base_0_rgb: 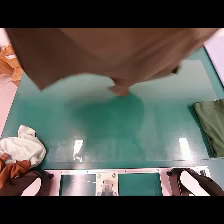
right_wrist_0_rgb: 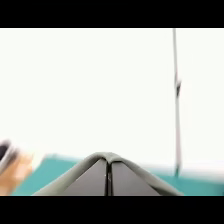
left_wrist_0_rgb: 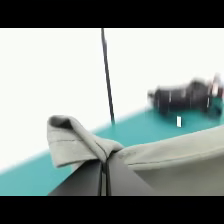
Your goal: Fold the shirts.
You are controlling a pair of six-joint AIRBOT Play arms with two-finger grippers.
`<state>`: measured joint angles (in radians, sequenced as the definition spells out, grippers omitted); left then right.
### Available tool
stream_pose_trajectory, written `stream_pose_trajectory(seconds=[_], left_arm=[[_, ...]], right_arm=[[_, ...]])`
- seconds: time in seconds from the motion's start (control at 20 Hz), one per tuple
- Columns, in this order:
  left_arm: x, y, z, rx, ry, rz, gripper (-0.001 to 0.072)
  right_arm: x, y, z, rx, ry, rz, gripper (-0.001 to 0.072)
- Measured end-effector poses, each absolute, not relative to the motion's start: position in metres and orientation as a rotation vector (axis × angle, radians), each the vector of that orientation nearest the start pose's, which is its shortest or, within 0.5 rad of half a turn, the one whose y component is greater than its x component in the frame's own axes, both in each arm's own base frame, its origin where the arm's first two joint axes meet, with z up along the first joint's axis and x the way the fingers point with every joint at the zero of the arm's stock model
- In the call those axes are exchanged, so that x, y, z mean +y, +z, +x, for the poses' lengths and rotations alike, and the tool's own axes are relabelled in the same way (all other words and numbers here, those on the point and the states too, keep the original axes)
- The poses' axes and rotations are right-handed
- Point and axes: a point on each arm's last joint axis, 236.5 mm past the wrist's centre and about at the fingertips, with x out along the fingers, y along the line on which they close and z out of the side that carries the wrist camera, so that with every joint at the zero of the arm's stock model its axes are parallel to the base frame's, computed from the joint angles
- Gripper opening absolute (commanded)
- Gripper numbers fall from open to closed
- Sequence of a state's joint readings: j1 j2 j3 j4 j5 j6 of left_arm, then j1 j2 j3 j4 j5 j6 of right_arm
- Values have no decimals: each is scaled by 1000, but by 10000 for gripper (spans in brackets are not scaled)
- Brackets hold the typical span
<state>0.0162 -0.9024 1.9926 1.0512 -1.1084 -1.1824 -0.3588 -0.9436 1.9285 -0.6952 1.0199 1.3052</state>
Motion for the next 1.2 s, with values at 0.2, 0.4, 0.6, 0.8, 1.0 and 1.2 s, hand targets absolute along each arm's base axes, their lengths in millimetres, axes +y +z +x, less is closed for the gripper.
stream_pose_trajectory(seconds=[0.2,0.4,0.6,0.8,1.0,1.2], left_arm=[[-102,560,221,-186,-435,187,21],[-99,554,226,-163,-421,200,21],[-97,493,293,35,-435,165,22],[-96,374,390,352,-462,100,22],[-94,234,479,640,-479,37,22],[-99,113,538,808,-482,-80,22]], right_arm=[[42,590,259,-306,288,145,25],[31,591,269,-313,255,144,25],[11,543,330,-144,258,189,25],[1,442,420,116,300,283,25],[1,308,512,362,313,389,25],[9,167,577,585,297,482,25]])
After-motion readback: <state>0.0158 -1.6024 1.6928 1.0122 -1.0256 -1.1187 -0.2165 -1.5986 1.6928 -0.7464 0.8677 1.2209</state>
